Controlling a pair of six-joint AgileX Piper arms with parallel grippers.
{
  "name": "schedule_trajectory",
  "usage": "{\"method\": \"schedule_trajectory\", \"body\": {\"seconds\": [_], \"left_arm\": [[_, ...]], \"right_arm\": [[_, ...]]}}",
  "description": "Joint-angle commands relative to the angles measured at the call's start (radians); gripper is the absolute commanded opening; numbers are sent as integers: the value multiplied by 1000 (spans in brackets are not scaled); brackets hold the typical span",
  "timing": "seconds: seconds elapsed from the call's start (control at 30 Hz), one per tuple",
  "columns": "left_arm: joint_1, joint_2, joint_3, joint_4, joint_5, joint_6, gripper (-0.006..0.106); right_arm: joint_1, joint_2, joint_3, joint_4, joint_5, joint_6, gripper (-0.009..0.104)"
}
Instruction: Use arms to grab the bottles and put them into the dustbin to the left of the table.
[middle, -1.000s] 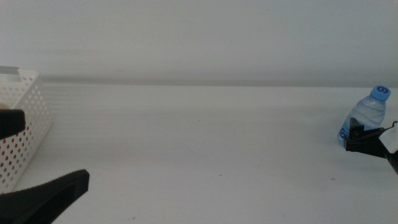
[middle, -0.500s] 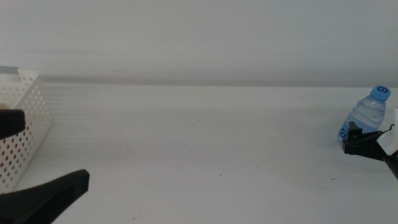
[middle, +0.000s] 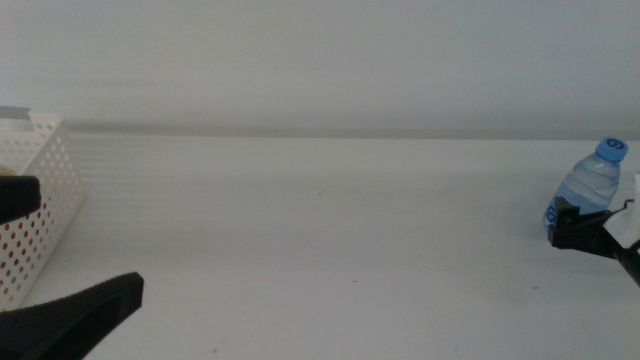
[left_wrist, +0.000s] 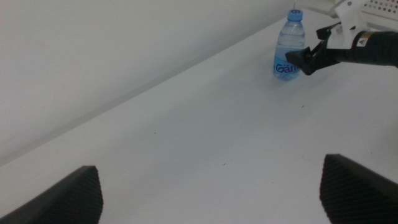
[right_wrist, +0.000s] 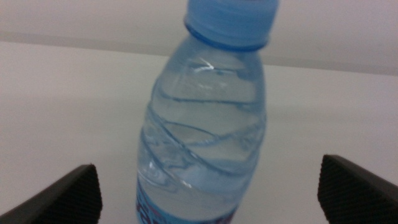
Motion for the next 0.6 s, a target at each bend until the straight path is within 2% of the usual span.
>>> {"method": "schedule_trajectory", "body": {"seconds": [0.0,0.57], "left_arm": [[-7,-6,4,1,-19,-5,94],[-7,-6,4,1,-19,-5,94]], "right_arm": [[-8,19,-18,-29,-10,12,93],[-8,177,-171,-38,-17,12,93]]}}
